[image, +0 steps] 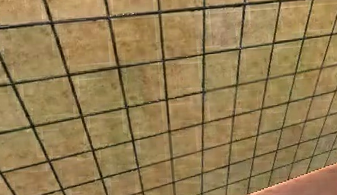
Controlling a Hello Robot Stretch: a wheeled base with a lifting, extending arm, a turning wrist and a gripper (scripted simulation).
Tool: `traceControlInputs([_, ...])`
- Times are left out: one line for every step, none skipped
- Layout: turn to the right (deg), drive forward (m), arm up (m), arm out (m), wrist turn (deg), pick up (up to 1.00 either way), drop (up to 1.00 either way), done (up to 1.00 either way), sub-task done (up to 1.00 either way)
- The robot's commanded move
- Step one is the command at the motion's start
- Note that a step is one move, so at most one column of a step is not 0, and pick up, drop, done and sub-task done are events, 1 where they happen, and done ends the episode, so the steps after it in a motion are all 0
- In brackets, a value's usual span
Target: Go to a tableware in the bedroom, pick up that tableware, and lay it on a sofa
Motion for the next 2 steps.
traceControlInputs([-45.0, 0.00, 0.00, 0.00, 0.0, 0.00, 0.00, 0.00, 0.00])
traceControlInputs([-45.0, 0.00, 0.00, 0.00, 0.0, 0.00, 0.00, 0.00, 0.00])
